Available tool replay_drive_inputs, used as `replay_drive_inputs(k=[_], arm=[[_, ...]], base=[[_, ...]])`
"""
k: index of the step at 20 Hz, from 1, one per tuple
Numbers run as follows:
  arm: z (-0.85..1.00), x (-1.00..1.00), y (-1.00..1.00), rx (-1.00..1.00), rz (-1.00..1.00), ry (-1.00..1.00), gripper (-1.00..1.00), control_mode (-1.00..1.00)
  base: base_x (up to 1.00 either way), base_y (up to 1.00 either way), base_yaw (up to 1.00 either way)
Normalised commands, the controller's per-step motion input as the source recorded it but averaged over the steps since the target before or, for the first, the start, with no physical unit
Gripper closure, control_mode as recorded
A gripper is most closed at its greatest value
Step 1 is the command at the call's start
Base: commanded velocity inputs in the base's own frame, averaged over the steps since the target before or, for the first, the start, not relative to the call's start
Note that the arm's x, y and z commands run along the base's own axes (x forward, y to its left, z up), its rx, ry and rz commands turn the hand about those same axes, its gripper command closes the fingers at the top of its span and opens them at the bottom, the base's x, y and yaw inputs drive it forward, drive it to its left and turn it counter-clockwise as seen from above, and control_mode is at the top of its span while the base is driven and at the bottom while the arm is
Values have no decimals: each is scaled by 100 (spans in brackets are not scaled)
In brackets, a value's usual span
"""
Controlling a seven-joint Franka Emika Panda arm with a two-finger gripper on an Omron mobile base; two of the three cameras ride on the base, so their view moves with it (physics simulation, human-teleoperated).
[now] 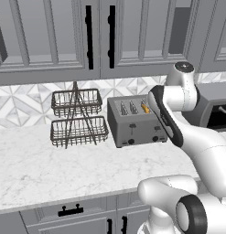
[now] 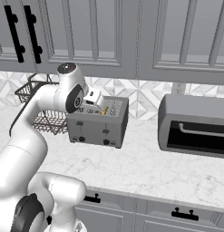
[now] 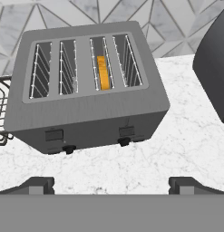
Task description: Start the toaster. Once the lever pops up, take the bread to the plate on the dining counter.
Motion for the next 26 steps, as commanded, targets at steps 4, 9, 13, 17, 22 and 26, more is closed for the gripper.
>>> replay_drive_inputs(k=[4,9,13,17,22,26], arm=[[0,0,0,0,0,0,-100,-100],[0,0,0,0,0,0,-100,-100],[0,0,0,0,0,0,-100,-100],[0,0,0,0,0,0,-100,-100],[0,0,0,0,0,0,-100,-100],[0,0,0,0,0,0,-100,-100]], base=[[0,0,0],[0,0,0],[0,0,0],[0,0,0],[0,0,0],[0,0,0]])
